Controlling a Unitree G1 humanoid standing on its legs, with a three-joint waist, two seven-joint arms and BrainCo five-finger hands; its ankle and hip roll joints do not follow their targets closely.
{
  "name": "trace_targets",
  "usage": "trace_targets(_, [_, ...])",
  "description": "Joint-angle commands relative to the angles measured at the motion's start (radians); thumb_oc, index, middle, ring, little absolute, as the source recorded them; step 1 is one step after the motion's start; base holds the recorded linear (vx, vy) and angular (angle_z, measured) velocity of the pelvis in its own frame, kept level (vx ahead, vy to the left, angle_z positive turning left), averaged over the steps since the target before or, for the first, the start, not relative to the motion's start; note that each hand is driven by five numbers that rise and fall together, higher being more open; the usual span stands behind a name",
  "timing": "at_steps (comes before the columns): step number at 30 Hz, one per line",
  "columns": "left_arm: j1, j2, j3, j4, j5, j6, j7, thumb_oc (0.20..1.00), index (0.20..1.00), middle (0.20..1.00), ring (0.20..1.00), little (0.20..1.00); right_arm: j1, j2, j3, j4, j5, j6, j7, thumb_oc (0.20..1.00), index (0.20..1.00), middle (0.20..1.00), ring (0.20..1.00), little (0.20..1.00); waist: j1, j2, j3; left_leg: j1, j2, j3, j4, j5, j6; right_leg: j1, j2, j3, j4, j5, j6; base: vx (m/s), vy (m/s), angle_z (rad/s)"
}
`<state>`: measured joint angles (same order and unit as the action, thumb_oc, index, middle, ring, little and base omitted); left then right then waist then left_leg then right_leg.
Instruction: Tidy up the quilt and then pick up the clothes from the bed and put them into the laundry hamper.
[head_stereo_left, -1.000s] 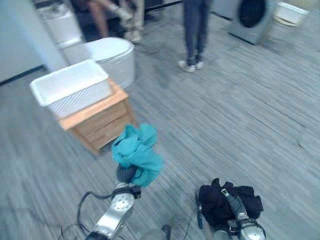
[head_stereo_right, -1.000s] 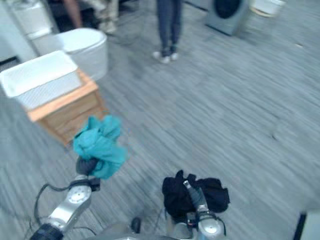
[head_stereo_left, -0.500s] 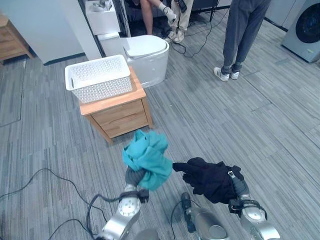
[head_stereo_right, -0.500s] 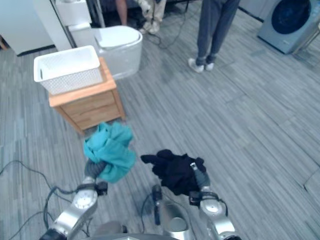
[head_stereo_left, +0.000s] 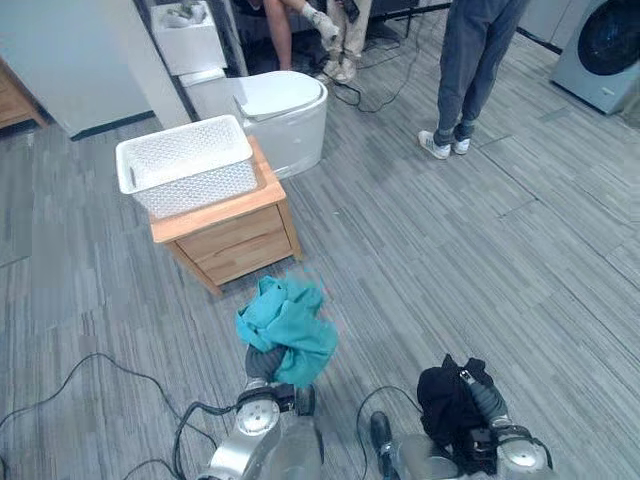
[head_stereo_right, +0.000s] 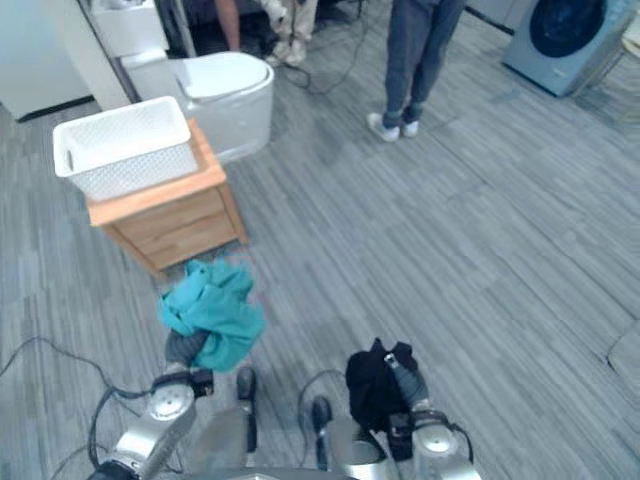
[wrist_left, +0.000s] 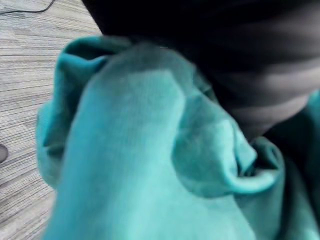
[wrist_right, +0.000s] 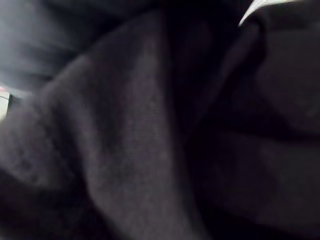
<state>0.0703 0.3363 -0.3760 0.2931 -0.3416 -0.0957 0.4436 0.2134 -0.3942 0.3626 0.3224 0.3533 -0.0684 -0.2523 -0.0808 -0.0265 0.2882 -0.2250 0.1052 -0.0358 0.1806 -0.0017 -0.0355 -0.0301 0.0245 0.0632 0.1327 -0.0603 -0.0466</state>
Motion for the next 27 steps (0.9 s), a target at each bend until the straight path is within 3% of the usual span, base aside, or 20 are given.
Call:
trace_targets(1, [-0.030,0.055,0.021,-0.105,0.051,-0.115,-0.011,0.200,0.200,0.200,0.200,0.200,-0.032,0.010,-0.002,-0.102,0.001,-0.068,-0.005,0.200,0.200,0.200,0.200,0.200,-0.005,-0.023,-0.017,-0.019,-0.016,0.022,-0.058,0.110,0.006,0.076,-0.064,0.050,0.046,-0.022,0.151,0.21,0.345,-0.10])
trace_targets(2, [-0.039,0.064,0.010,-0.109,0.052,-0.116,-0.007,0.200,0.200,0.200,0.200,0.200,-0.038,0.015,0.002,-0.097,0.007,-0.072,-0.005,0.200,0.200,0.200,0.200,0.200,0.005,-0.026,-0.015,-0.035,-0.037,0.017,-0.021,0.088,0.020,0.078,-0.077,0.047,0.077,-0.030,0.155,0.19,0.281,0.19])
trace_targets(4, [-0.048,0.074,0.002,-0.118,0.068,-0.107,0.004,0.200,0.200,0.200,0.200,0.200,-0.052,0.021,0.018,-0.088,0.018,-0.078,-0.007,0.200,0.200,0.200,0.200,0.200,0.026,-0.041,-0.017,-0.042,-0.075,0.016,0.030,0.042,0.049,0.073,-0.116,0.032,0.134,0.020,0.169,0.16,0.273,0.01])
trace_targets(5, [-0.060,0.083,-0.007,-0.117,0.070,-0.099,0.024,0.200,0.200,0.200,0.200,0.200,-0.071,0.029,0.037,-0.081,0.032,-0.072,-0.022,0.200,0.200,0.200,0.200,0.200,0.036,-0.041,-0.012,-0.014,-0.094,0.026,0.037,0.005,0.080,-0.004,-0.170,0.023,0.308,0.160,0.182,0.13,0.332,-0.16])
trace_targets(6, [-0.067,0.086,-0.012,-0.113,0.062,-0.096,0.030,0.200,0.200,0.200,0.200,0.200,-0.073,0.030,0.040,-0.080,0.038,-0.068,-0.027,0.200,0.200,0.200,0.200,0.200,0.035,-0.028,-0.006,0.000,-0.088,0.029,0.037,-0.007,0.088,-0.046,-0.174,0.024,0.410,0.196,0.180,0.20,0.535,-0.18])
trace_targets(7, [-0.085,0.087,-0.018,-0.094,0.045,-0.083,0.043,0.200,0.200,0.200,0.200,0.200,-0.073,0.035,0.039,-0.065,0.067,-0.055,-0.039,0.200,0.200,0.200,0.200,0.200,0.022,0.004,0.010,0.042,-0.077,0.030,0.042,-0.028,0.102,-0.171,-0.167,0.031,0.633,0.256,0.167,0.18,0.430,-0.10])
trace_targets(9, [-0.093,0.094,-0.004,-0.067,0.014,-0.073,0.055,0.200,0.200,0.200,0.200,0.200,-0.056,0.042,0.031,-0.050,0.068,-0.048,-0.025,0.200,0.200,0.200,0.200,0.200,0.005,0.011,0.035,0.086,-0.071,0.049,0.057,-0.049,0.102,-0.267,-0.173,0.020,0.706,0.274,0.169,0.29,0.373,0.04])
trace_targets(11, [-0.084,0.102,0.008,-0.065,-0.004,-0.076,0.062,0.200,0.200,0.200,0.200,0.200,-0.044,0.043,0.019,-0.051,0.052,-0.058,-0.015,0.200,0.200,0.200,0.200,0.200,-0.005,-0.001,0.051,0.116,-0.068,0.058,0.053,-0.062,0.093,-0.278,-0.170,0.003,0.608,0.260,0.177,0.28,0.130,0.00])
trace_targets(13, [-0.073,0.104,0.011,-0.068,0.002,-0.089,0.054,0.200,0.200,0.200,0.200,0.200,-0.037,0.046,0.003,-0.051,0.044,-0.077,-0.019,0.200,0.200,0.200,0.200,0.200,-0.027,-0.030,0.062,0.152,-0.082,0.059,0.031,-0.079,0.088,-0.268,-0.139,-0.001,0.392,0.235,0.188,0.28,-0.018,-0.29])
trace_targets(14, [-0.069,0.101,0.007,-0.073,0.015,-0.099,0.046,0.200,0.200,0.200,0.200,0.200,-0.039,0.048,-0.004,-0.050,0.046,-0.086,-0.029,0.200,0.200,0.200,0.200,0.200,-0.049,-0.058,0.069,0.178,-0.112,0.051,0.020,-0.102,0.090,-0.264,-0.118,0.007,0.200,0.224,0.199,0.31,-0.029,-0.24])
trace_targets(16, [-0.065,0.092,-0.008,-0.086,0.039,-0.111,0.050,0.200,0.200,0.200,0.200,0.200,-0.043,0.048,-0.007,-0.054,0.052,-0.090,-0.036,0.200,0.200,0.200,0.200,0.200,-0.077,-0.081,0.083,0.215,-0.139,0.043,0.010,-0.139,0.095,-0.261,-0.100,0.014,0.024,0.257,0.216,0.29,0.001,0.34])
trace_targets(20, [-0.078,0.074,-0.039,-0.107,0.067,-0.109,0.070,0.200,0.200,0.200,0.200,0.200,-0.056,0.051,-0.005,-0.063,0.057,-0.087,-0.049,0.200,0.200,0.200,0.200,0.200,-0.099,-0.090,0.096,0.255,-0.146,0.043,-0.003,-0.181,0.098,-0.268,-0.088,0.035,-0.039,0.301,0.221,0.25,-0.032,0.43])
trace_targets(23, [-0.086,0.058,-0.058,-0.109,0.089,-0.092,0.080,0.200,0.200,0.200,0.200,0.200,-0.075,0.052,-0.005,-0.059,0.071,-0.082,-0.053,0.200,0.200,0.200,0.200,0.200,-0.096,-0.091,0.080,0.262,-0.131,0.044,-0.004,-0.186,0.083,-0.232,-0.106,0.041,-0.050,0.280,0.215,0.30,-0.124,0.65])
trace_targets(27, [-0.080,0.046,-0.057,-0.128,0.089,-0.049,0.083,0.200,0.200,0.200,0.200,0.200,-0.109,0.048,0.000,-0.067,0.068,-0.056,-0.070,0.200,0.200,0.200,0.200,0.200,-0.092,-0.084,0.031,0.290,-0.065,0.049,0.058,-0.208,0.042,-0.215,-0.111,0.012,0.029,0.205,0.193,0.39,-0.091,0.32])
